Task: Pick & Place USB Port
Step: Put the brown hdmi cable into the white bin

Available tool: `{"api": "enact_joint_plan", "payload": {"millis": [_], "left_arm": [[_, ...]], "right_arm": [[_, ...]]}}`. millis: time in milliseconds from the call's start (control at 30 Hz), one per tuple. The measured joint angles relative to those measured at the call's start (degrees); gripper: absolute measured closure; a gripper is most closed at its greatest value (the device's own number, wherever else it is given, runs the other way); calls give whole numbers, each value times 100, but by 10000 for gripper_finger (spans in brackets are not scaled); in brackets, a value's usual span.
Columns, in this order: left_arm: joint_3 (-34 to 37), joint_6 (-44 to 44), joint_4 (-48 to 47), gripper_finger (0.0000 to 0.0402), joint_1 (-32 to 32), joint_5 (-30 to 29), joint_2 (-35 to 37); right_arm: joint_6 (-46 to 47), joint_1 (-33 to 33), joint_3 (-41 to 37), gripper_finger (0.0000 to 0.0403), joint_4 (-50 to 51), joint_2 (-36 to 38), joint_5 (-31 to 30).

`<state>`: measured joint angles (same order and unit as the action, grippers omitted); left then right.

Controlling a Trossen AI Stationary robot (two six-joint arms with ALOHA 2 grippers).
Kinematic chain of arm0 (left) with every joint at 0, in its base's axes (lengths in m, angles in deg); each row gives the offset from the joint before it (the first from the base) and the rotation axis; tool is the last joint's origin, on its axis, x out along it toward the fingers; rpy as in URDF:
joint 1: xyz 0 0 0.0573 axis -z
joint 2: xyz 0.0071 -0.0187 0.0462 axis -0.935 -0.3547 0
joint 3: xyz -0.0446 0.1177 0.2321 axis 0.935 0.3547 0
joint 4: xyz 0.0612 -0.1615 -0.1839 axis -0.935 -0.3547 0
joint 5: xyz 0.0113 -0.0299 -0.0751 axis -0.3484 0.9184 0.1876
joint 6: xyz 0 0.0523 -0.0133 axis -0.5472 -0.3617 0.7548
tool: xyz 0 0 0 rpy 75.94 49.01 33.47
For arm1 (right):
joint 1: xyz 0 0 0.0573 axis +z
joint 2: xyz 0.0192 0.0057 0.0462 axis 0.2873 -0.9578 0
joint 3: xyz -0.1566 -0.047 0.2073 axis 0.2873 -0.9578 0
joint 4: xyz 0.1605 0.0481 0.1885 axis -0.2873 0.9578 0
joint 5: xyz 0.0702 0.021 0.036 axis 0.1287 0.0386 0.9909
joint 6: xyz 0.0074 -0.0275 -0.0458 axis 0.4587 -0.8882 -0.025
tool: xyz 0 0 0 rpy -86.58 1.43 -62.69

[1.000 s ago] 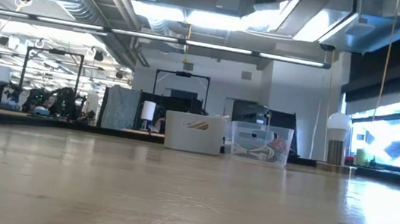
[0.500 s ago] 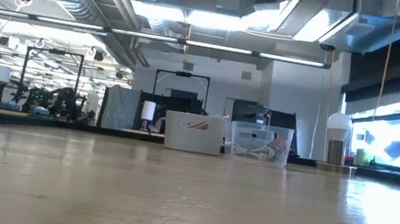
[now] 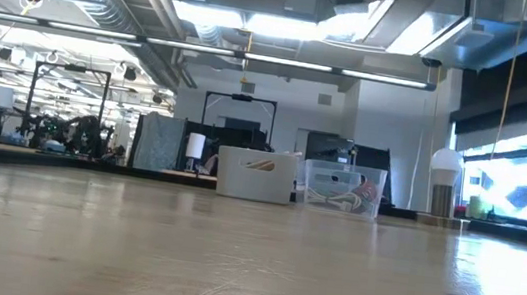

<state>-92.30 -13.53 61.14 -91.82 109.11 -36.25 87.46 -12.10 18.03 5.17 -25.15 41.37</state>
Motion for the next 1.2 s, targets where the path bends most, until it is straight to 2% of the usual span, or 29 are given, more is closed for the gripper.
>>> {"api": "enact_joint_plan", "payload": {"millis": [167,267,400,500,567,667,733,933,1200], "left_arm": [[0,2,-7,391,-11,33,0],[0,2,-64,391,-126,71,0],[0,-60,-497,391,-510,79,2],[0,-633,-1431,391,-879,-17,9],[0,-1389,-2474,391,-1120,-422,9],[0,-2754,-4039,391,-1417,-1704,-53],[0,-3168,-4568,391,-1546,-2461,-251],[7,-3165,-5070,391,-1570,-3411,-970],[-2,-3463,-5774,391,-965,-4927,-1277]], "right_arm": [[-127,-2,0,179,-2,6,-6],[-126,3,0,134,36,85,0],[50,165,2,115,287,334,-184],[438,319,1,119,725,530,-421],[811,397,2,125,1075,658,-509],[1347,433,4,132,1622,730,-535],[1559,433,2,134,1915,721,-530],[1667,427,2,135,2117,688,-585],[1674,427,2,135,2199,719,-601]]}}
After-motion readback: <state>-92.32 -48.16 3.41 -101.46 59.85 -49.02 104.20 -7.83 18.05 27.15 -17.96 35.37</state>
